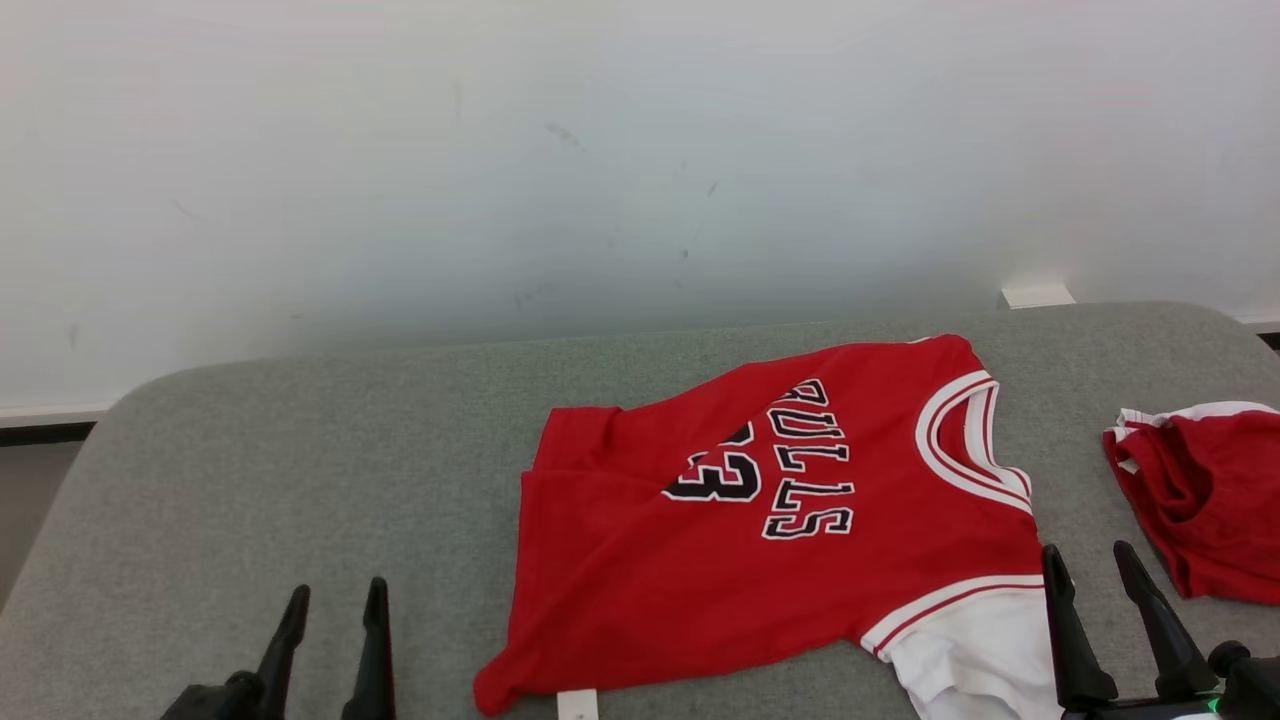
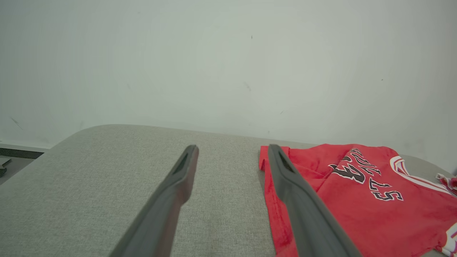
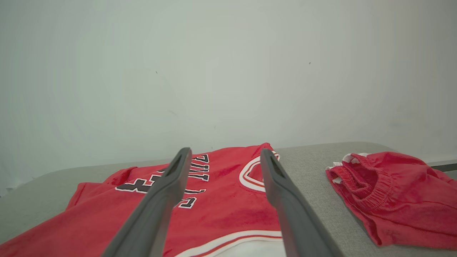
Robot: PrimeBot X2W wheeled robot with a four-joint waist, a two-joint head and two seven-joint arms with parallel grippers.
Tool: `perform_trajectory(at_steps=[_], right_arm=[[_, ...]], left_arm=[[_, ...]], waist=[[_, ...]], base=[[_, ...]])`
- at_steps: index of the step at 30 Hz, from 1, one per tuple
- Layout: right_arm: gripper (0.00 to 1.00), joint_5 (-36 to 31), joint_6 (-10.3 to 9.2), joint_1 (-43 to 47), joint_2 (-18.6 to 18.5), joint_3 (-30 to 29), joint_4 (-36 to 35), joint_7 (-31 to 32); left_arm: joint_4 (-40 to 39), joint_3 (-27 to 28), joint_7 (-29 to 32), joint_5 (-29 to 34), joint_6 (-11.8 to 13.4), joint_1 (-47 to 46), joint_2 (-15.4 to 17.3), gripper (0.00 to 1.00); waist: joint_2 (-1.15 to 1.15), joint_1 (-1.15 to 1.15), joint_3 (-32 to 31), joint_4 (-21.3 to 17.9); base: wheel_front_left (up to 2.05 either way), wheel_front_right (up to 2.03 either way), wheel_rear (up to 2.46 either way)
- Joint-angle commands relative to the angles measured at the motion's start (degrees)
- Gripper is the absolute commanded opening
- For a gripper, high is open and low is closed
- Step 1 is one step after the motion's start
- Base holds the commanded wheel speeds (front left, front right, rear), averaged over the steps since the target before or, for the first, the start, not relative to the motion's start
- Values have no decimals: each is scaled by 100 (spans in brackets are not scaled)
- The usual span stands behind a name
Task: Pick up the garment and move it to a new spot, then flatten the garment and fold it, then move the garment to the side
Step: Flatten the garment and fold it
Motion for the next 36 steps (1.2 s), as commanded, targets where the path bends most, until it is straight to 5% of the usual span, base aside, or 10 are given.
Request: perform_trajectory(at_steps=[1, 19, 27, 36], right_arm=[[100, 18, -12, -62, -2, -33, -31, -15], [100, 111, -13, 182, -366, -399, 195, 373], [100, 257, -13, 252, -311, -291, 878, 1324], [100, 395, -13, -118, -143, -171, 1667, 1650]], left_arm=[[29, 46, 0, 85, -34, -13, -22, 100], [223, -119, 3, 124, -280, 9, -125, 100], [612, -707, 728, -105, -366, -112, 12, 100], [724, -966, 1477, -341, -379, -170, 167, 100]], waist=[[0, 0, 1, -6], [0, 0, 69, -56], [0, 0, 120, -45], [0, 0, 241, -34]], base=[[0, 0, 0], [0, 0, 0], [0, 0, 0], [0, 0, 0]])
